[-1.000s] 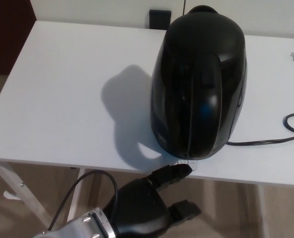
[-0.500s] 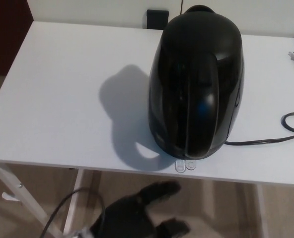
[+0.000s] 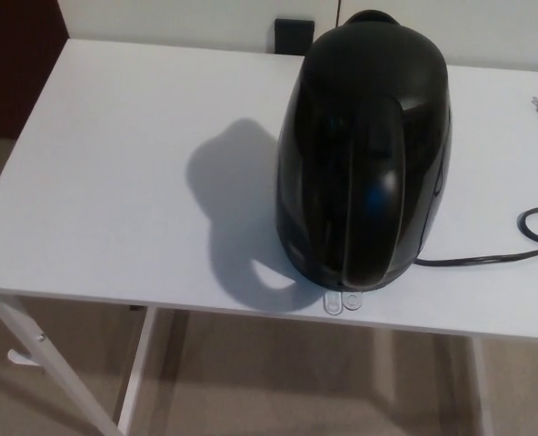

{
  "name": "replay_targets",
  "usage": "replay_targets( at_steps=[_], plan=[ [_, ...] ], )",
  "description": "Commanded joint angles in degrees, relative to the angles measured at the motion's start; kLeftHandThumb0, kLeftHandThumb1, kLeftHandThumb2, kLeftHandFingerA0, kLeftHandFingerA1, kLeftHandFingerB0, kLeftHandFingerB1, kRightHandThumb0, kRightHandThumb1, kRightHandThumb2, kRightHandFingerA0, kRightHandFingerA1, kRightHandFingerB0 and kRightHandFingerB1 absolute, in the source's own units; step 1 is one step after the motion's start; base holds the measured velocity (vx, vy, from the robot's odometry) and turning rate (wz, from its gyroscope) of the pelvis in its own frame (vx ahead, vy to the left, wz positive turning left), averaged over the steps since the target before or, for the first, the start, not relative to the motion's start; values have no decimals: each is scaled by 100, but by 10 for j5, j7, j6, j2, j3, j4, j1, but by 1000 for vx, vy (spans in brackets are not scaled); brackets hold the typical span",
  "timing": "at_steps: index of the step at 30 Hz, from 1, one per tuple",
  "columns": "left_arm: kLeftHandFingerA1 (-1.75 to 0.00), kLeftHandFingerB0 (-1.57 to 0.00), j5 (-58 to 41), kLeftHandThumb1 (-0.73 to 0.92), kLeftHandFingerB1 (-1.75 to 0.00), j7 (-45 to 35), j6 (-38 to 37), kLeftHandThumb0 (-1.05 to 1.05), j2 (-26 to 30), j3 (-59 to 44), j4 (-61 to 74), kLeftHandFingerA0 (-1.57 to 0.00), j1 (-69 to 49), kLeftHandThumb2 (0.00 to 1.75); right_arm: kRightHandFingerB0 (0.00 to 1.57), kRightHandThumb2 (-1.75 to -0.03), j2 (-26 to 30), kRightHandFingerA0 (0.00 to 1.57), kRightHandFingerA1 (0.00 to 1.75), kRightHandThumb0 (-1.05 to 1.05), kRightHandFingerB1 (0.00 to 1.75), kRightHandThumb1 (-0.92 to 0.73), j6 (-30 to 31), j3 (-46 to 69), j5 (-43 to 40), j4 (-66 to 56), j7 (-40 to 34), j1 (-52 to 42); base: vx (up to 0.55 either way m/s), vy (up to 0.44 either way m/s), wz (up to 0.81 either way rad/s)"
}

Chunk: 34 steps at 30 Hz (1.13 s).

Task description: The robot walk towards a table in front and click the button on the base of the boilling pot using its left middle finger

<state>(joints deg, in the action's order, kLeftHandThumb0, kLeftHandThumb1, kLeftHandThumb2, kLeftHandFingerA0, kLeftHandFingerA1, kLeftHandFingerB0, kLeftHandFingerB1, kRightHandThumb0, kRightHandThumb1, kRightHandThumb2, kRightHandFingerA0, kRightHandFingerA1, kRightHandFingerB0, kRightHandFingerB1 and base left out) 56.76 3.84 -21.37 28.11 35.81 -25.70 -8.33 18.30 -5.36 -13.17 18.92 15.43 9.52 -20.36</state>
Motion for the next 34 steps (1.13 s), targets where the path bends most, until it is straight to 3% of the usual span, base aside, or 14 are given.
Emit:
replay_targets(
  at_steps=[1,6,11,34],
  plan=[
    [-46,-25,-279,49,-41,-70,9,-65,-58,-189,-214,-34,32,78,40,-61,-1,56,52,-10,42,-72,15,2,-2,12,-6,-5,0,0,0],
    [-47,-27,-323,49,-42,-117,29,-66,-58,-264,-266,-39,47,80,40,-61,3,55,53,-8,43,-73,-1,3,-3,22,-6,-7,0,0,0],
    [-45,-25,-341,49,-41,-145,28,-60,-52,-307,-246,-34,30,77,40,-61,5,55,52,-11,43,-73,-7,4,-3,32,-7,-7,0,0,0],
    [-46,-25,-337,47,-41,-172,25,-60,-52,-322,-234,-37,30,76,42,-61,4,57,52,-9,42,-72,-16,4,-3,43,-9,2,0,0,0]
  ],
)
